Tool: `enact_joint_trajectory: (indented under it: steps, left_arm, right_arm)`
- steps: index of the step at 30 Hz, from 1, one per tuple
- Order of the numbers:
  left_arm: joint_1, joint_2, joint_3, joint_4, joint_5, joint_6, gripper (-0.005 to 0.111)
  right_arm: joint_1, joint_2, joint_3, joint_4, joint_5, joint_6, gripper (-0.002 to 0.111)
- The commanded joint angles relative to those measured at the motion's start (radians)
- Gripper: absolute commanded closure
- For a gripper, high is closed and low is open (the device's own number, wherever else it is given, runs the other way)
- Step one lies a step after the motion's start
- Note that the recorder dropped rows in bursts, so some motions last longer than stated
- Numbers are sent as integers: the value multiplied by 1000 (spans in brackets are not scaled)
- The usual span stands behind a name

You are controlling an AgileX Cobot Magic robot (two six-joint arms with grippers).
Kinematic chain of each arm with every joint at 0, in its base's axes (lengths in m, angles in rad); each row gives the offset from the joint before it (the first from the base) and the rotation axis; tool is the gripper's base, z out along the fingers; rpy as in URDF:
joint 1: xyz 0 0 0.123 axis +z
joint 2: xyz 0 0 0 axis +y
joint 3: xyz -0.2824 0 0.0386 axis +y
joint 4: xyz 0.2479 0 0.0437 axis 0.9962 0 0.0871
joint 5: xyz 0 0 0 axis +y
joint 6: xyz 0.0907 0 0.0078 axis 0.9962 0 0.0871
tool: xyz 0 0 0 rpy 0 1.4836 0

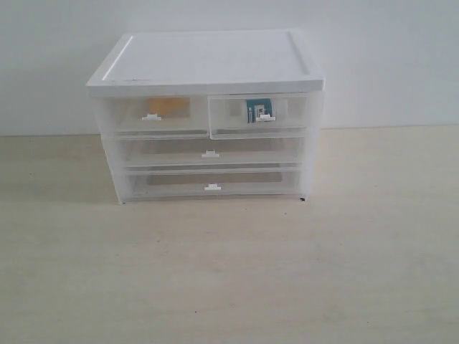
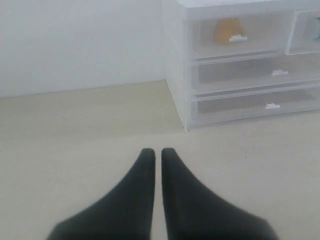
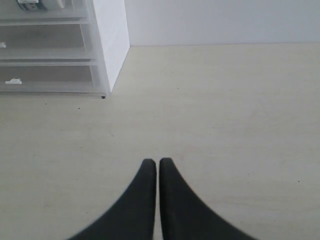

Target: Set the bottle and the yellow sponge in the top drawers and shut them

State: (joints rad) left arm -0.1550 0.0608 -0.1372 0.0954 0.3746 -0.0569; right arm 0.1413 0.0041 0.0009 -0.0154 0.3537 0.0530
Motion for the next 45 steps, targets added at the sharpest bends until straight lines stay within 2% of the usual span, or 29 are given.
enact_joint_trajectory:
  steps: [1,6,11,22,45]
  left_arm:
    - [7,-30,51,-82,-53,106,103]
    - [7,-61,109,-82,-68,57,103]
    - [47,-61,137,-80,-73,50,103]
    - [100,-61,137,-79,-65,50,103]
    - [87,-61,137,-77,-69,50,103]
  right_arm:
    - [-3,-4,-1,2,-6,-4,108]
    - [-3,-4,-1,2,-6,-4,108]
    - [-3,-4,-1,2,-6,-4,108]
    - [-3,-4,-1,2,-6,-4,108]
    - [-3,-4,-1,2,-13,-4,108]
